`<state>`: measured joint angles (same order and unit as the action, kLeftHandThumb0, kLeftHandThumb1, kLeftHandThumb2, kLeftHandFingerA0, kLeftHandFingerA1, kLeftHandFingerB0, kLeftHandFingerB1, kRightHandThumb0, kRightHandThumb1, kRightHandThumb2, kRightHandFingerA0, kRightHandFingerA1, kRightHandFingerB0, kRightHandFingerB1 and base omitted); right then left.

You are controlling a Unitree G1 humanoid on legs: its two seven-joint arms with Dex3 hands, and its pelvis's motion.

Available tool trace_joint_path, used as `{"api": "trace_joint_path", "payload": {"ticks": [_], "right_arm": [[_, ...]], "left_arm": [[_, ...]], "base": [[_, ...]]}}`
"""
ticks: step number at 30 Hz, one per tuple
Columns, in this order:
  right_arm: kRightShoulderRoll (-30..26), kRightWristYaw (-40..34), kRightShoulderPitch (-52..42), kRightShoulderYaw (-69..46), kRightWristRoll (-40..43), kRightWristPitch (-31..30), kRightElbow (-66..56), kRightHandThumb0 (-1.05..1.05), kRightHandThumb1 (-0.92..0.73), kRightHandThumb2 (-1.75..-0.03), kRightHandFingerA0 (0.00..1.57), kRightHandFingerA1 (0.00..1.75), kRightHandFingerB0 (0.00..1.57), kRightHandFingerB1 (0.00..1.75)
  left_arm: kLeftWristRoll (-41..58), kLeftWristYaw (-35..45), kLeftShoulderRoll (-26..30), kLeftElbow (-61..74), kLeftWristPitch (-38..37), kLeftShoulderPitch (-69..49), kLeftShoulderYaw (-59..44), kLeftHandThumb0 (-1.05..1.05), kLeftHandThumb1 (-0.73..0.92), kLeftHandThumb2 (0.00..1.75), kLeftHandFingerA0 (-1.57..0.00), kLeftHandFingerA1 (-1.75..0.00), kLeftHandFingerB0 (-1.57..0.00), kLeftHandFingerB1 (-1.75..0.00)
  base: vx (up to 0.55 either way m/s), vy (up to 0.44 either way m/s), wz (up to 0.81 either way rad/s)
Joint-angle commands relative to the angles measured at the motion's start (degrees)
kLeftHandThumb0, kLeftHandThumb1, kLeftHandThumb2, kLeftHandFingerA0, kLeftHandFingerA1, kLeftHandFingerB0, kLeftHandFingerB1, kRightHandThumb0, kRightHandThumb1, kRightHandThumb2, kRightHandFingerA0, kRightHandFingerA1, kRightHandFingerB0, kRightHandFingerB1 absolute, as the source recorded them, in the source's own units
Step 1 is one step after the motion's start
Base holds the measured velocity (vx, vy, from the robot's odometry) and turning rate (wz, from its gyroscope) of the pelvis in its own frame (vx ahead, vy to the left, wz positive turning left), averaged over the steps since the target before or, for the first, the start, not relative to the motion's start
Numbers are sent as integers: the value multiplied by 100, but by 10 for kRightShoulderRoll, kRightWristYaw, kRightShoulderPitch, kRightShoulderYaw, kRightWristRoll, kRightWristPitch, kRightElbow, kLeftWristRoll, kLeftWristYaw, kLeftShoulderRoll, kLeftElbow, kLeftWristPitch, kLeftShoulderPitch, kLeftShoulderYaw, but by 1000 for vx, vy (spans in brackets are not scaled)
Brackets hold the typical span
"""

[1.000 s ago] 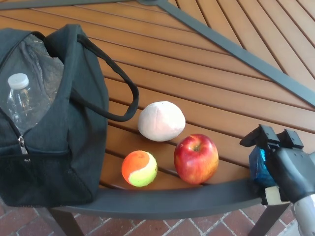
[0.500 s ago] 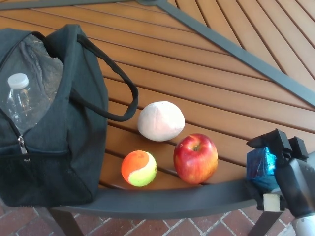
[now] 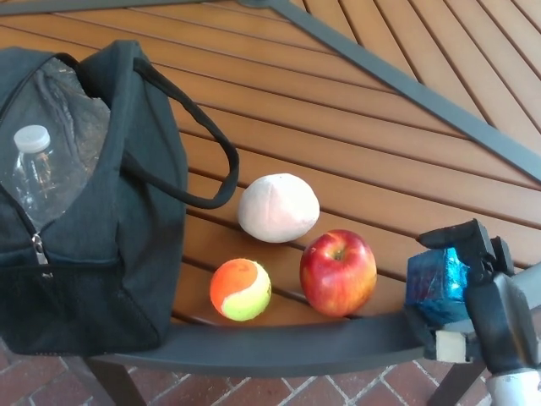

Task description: Pick up a rubric cube, an apple, a tennis ball, a soft toy, a bottle from the table and put it into the lunch box one by one

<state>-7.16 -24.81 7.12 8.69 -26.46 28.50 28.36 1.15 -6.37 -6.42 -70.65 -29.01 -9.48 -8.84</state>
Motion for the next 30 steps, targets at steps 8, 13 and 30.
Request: {"api": "trace_joint_path", "payload": {"ticks": [8, 13, 30], "right_arm": [[55, 59, 132, -10, 49, -41, -143, 6, -35, -137, 100, 158, 101, 142], [43, 68, 181, -8, 43, -21, -143, 2, -38, -135, 100, 158, 100, 146], [115, 148, 337, 103, 11, -95, -153, 14, -40, -124, 83, 173, 85, 158]], "left_arm": [[4, -14, -3, -1, -6, 5, -7, -9, 63, 83, -108, -104, -97, -103], [-7, -26, -4, -1, -7, 6, -1, -10, 65, 83, -105, -104, -95, -102], [-6, -24, -15, -3, -6, 11, 6, -10, 63, 83, -106, -106, -95, -104]], "base": [[0, 0, 0], [0, 0, 0], [0, 0, 0]]}}
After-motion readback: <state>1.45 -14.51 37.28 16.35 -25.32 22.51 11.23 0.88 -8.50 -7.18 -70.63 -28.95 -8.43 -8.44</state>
